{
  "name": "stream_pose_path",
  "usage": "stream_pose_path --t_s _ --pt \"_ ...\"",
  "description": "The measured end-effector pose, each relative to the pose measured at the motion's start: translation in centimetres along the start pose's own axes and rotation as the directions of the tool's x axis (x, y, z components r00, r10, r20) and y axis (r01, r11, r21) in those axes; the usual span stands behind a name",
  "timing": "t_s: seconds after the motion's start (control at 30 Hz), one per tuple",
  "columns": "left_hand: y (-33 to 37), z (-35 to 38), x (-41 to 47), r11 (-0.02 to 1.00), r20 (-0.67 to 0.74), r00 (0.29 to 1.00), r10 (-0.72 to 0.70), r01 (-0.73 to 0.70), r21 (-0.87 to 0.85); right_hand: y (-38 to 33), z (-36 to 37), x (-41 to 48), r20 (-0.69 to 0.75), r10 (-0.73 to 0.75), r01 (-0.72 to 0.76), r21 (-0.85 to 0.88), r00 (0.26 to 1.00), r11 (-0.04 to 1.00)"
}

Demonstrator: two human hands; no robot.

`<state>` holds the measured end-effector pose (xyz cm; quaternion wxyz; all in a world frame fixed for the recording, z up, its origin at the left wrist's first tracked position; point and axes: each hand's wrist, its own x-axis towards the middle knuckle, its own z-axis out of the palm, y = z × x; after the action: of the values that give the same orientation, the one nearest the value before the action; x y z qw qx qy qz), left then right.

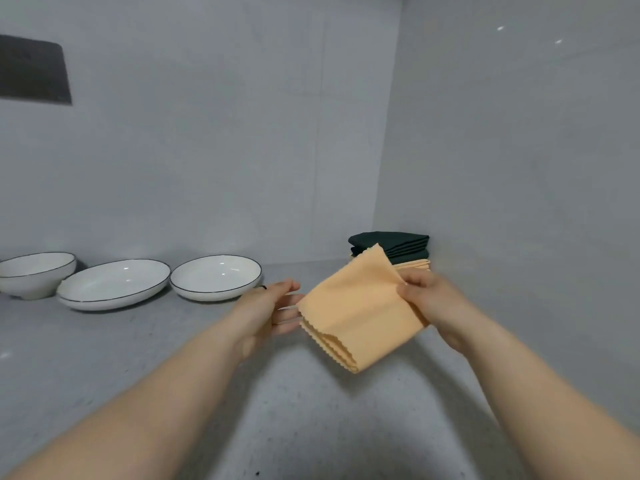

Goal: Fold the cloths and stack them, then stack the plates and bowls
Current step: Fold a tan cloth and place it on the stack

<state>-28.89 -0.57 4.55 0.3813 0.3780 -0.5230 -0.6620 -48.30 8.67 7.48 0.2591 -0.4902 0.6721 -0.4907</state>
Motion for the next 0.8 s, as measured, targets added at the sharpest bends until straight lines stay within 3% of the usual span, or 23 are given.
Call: stream_pose_path --t_s 0.27,0.43,0.63,0.8 --pt "0.4 5.8 13.6 0.994 -0.057 0.996 0.071 -0.066 0.091 -4.9 -6.4 12.7 -0.205 -0.051 0.038 -0.064 0.977 0.997" --pt "1.0 8.2 20.5 0.986 -0.060 0.996 0.068 -0.058 0.156 -4.8 -6.1 20.0 -0.241 -0.036 -0.005 -0.166 0.970 0.986" --pt "-0.4 11.2 24.1 0.999 0.065 0.998 0.022 -0.024 0.035 -1.0 -4.7 25.0 -0.246 0.027 -0.095 -0.268 0.969 0.959" --pt "-0.6 12.1 24.0 0.994 -0.041 0.999 0.022 -0.026 -0.108 0.6 -5.0 25.1 -0.268 -0.018 -0.115 -0.473 0.963 0.874"
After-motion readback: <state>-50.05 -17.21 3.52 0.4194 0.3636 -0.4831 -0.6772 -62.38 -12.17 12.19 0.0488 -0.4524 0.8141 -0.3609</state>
